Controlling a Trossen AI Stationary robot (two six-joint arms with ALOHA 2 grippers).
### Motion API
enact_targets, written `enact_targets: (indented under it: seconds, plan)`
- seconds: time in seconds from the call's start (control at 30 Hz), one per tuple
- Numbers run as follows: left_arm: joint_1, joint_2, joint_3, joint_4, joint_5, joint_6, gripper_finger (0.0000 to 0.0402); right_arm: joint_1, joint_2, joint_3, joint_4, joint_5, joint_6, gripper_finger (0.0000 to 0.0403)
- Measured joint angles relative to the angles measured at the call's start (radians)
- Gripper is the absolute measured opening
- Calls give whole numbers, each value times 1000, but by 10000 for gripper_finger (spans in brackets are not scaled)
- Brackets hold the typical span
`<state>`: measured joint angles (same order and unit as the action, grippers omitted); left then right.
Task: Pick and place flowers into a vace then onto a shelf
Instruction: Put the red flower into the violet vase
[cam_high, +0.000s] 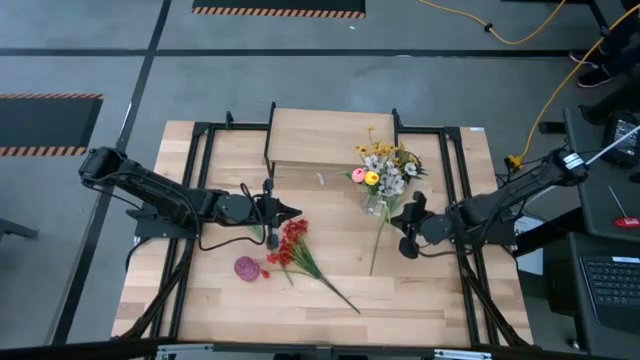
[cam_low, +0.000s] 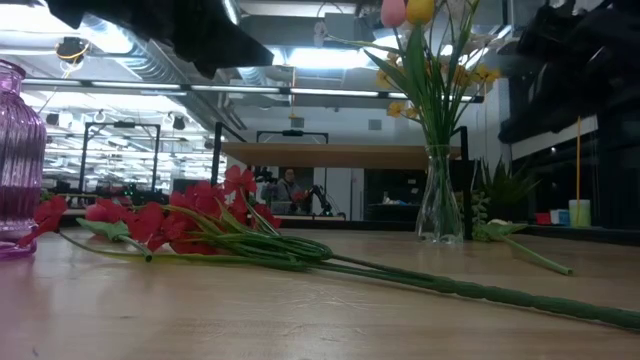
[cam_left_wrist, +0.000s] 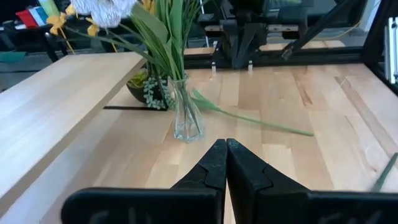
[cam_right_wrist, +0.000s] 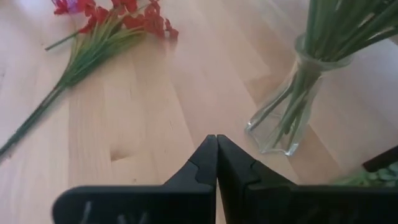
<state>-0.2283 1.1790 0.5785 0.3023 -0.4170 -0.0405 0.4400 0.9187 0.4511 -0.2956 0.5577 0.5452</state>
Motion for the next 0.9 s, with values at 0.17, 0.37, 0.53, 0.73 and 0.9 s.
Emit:
enact_targets:
  seconds: [0.17, 0.37, 0.53, 0.73, 0.9]
  plan:
    - [0, 0, 8, -21, -39, -99, 18, 0, 49, 0, 12, 1, -4, 7]
    - [0, 2, 127, -412, -100, -315, 12, -2, 107, 0, 27, 1, -50, 7]
    - [0, 4, 260, -761, -78, -565, 2, -5, 160, 0, 111, 2, -180, 7]
    - [1, 4, 365, -958, -33, -820, 2, -5, 182, 0, 184, 1, -349, 7]
    - [1, 4, 400, -1107, -35, -1117, 2, -5, 179, 0, 183, 1, -377, 7]
